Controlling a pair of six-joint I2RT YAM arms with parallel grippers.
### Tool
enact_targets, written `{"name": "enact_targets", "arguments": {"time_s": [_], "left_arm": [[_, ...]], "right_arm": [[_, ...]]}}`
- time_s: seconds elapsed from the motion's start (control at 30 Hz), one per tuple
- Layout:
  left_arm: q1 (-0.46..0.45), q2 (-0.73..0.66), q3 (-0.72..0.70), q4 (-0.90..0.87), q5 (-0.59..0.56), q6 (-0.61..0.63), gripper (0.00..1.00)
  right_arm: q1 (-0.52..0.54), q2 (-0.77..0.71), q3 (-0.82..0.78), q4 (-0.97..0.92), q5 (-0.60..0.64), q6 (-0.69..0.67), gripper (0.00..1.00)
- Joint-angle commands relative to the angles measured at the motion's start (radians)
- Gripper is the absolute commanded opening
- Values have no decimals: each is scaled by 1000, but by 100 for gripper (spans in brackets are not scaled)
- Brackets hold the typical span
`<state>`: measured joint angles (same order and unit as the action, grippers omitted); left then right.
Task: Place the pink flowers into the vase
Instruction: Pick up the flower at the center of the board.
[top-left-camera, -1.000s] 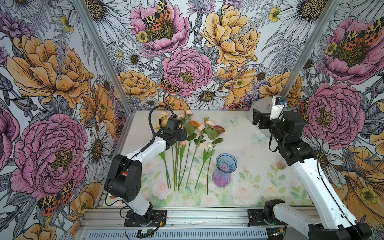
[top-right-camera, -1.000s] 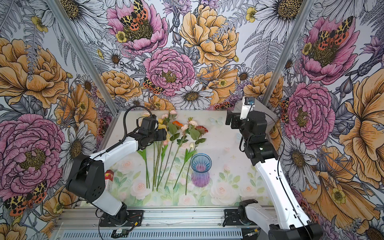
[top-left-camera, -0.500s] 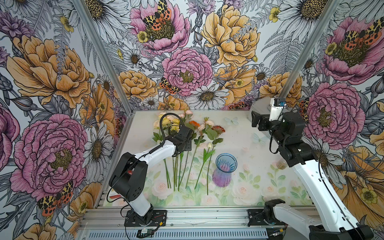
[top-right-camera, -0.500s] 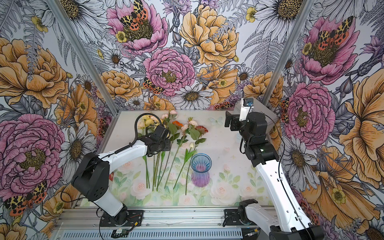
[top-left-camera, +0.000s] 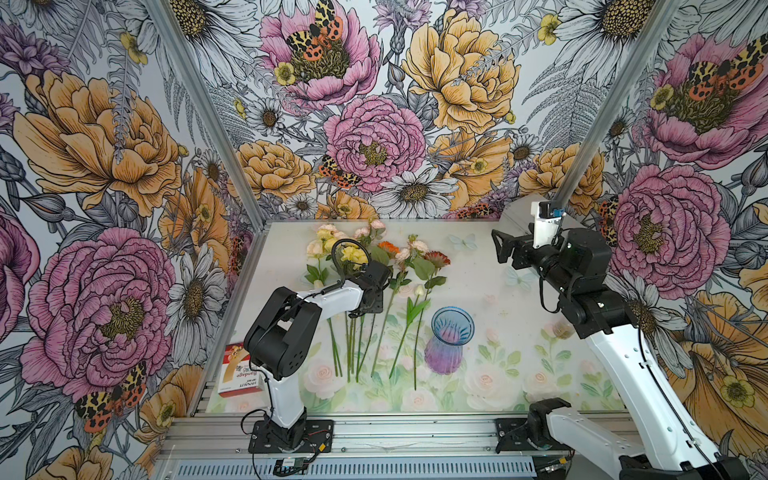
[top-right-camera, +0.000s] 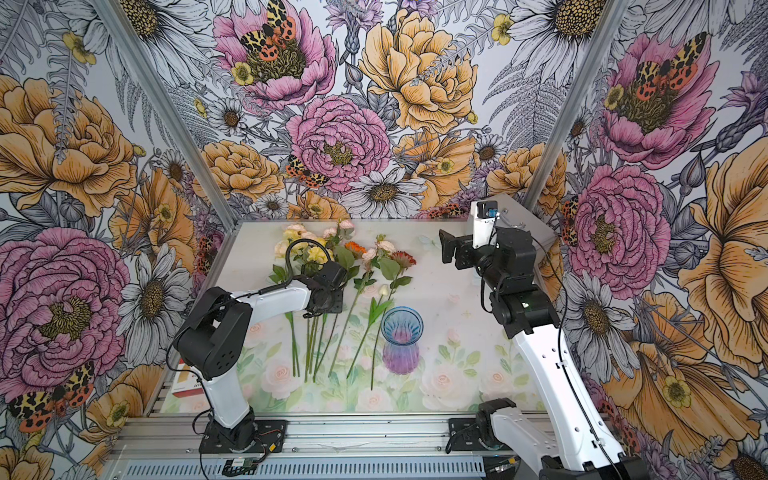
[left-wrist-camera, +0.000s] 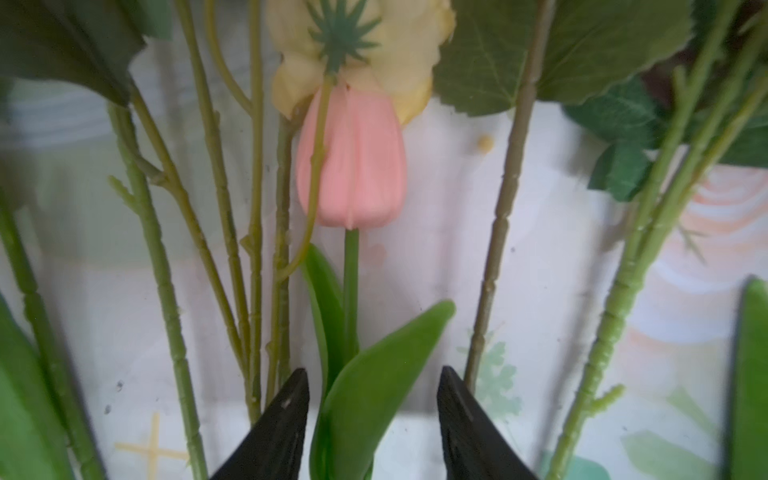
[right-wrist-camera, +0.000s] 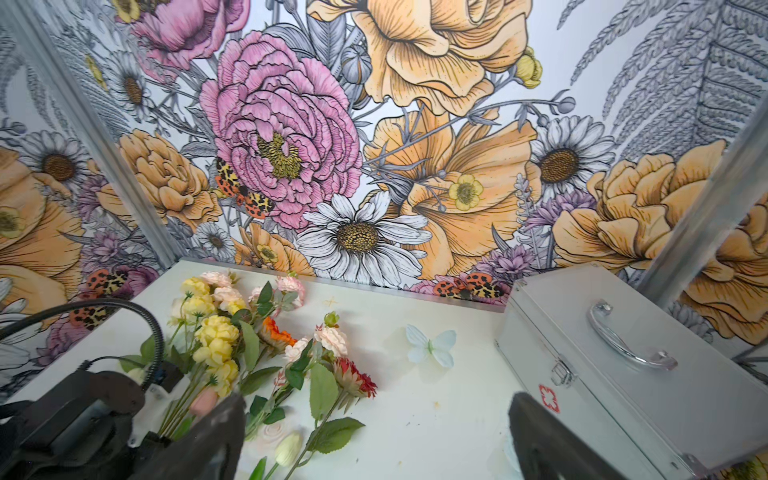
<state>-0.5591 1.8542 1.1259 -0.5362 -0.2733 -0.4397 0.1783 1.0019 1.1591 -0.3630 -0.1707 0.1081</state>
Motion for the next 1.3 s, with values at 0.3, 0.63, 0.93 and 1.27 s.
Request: {"name": "enact_targets", "arguments": {"time_s": [0.3,0.63,0.93,1.27], "left_arm": [[-6,30,16,-2,2,-6,36],[-7,0,6,-3,3,-30,21],[13,-144,15,-8,41,-37,10],[86,-376,95,-28,165,9,7]], "right_arm": [[21,-11,17,4,-206,-23,100],[28,18,32,4,-220,-22,100],[34,12,38,3,-220,-20,100],[42,23,57,6,-250,-7,100]]}}
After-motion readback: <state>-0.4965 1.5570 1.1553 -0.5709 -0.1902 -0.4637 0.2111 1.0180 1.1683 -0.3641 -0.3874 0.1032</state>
